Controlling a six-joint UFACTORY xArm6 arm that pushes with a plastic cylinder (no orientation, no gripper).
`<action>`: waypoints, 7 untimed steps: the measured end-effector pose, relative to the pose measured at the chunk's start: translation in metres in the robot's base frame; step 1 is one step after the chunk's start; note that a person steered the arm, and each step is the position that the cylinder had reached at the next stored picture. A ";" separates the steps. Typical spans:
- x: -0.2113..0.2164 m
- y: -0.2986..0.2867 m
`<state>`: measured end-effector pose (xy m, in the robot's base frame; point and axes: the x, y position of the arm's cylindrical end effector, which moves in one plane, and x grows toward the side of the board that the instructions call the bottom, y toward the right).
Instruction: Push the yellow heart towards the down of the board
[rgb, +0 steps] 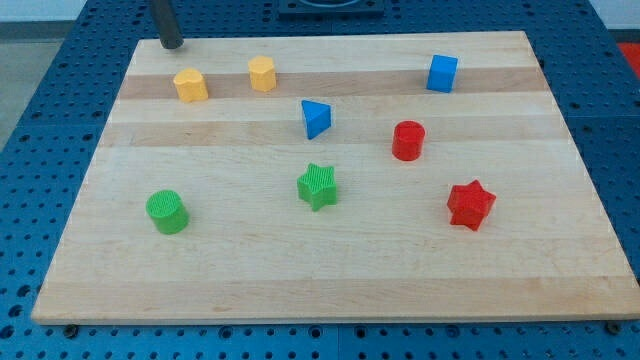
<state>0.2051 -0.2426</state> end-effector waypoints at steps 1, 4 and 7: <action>0.053 0.012; 0.108 0.041; 0.123 0.040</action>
